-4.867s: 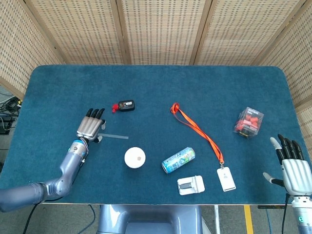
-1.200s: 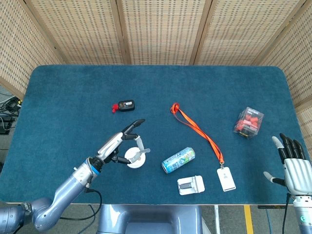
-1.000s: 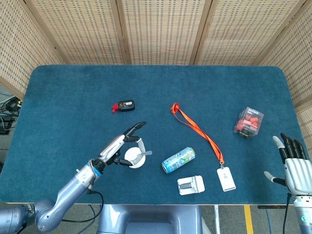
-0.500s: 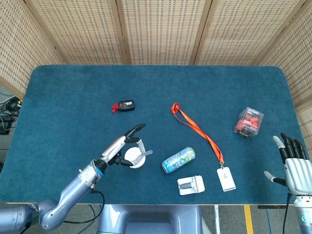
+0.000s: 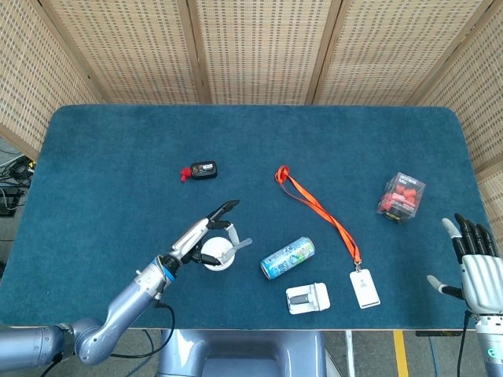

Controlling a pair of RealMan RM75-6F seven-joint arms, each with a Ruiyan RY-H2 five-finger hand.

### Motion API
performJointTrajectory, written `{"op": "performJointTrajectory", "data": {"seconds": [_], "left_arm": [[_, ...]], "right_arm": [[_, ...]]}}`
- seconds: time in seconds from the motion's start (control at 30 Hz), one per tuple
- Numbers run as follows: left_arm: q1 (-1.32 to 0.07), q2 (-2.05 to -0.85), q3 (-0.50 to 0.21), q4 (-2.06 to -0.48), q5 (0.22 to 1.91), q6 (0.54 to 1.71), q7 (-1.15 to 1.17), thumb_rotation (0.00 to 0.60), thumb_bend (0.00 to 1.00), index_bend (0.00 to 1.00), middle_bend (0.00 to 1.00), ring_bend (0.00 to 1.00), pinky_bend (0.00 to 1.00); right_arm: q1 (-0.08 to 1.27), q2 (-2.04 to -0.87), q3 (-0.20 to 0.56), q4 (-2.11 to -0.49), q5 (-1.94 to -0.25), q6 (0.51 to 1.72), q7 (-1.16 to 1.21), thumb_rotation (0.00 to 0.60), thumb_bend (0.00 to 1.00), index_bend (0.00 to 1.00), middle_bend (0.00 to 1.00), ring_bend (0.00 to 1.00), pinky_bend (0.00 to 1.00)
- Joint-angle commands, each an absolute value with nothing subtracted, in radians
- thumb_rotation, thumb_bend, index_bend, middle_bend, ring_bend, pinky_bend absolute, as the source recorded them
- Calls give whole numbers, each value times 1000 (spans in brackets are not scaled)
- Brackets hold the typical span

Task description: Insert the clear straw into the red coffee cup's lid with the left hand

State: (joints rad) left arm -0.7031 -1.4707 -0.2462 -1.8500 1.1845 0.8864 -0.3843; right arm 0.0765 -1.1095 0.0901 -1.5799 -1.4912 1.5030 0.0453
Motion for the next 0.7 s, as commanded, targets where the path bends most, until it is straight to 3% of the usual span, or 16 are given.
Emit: {"op": "performJointTrajectory", "data": {"seconds": [0.03,0.7], "left_arm": [[-703,-1470,-245,-1852,1183,885,-386,600,421,662,0,0,0],[-692,-1466,-229,-1835,1207,881,-412,600,420,665,0,0,0]], "right_arm": [[77,-1110,90,-1579,-1491,1502,45,600,61,102,0,0,0],[78,-1114,87,-1581,-1495,1500,36,600,61,101,0,0,0]]}}
